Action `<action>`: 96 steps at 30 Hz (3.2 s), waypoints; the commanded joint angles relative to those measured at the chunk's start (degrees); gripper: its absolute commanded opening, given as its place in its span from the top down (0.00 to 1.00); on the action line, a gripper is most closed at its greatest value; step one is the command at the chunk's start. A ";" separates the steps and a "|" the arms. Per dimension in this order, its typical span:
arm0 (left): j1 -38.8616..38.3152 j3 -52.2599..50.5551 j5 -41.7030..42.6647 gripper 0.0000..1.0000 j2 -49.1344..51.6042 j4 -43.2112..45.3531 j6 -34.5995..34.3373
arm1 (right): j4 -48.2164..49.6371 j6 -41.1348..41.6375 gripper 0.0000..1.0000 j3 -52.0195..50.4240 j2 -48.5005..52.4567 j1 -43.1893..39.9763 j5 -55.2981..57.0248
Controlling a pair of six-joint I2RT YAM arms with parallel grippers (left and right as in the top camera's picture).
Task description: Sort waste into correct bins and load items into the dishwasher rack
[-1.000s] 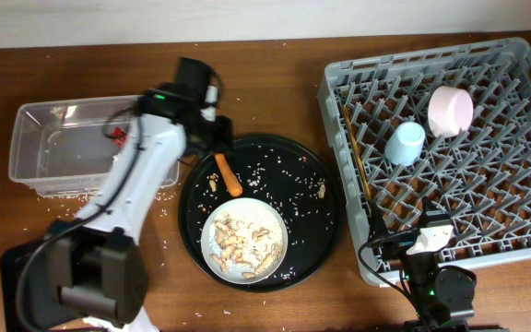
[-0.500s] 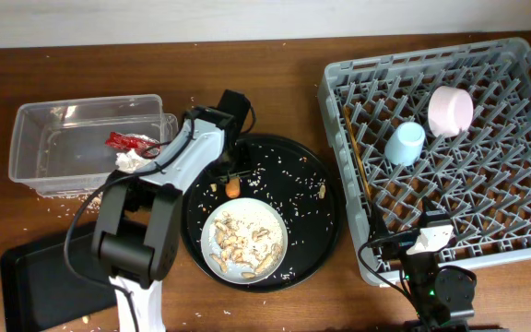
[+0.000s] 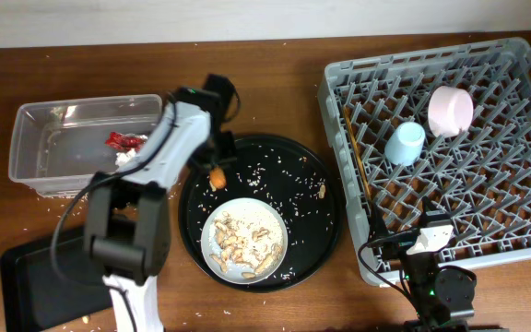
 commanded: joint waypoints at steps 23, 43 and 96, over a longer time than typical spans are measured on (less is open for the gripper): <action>30.84 -37.20 -9.20 0.81 -28.30 -1.05 -12.85 | -0.22 0.20 0.02 -0.28 -0.33 -0.42 -0.50; 11.06 -34.45 9.88 0.11 -40.59 16.33 3.56 | -0.22 0.20 0.02 -0.28 -0.33 -0.42 -0.50; -36.87 -29.86 -2.14 1.00 -11.08 12.85 18.14 | -0.24 0.20 0.02 -0.28 -0.33 -0.42 -0.50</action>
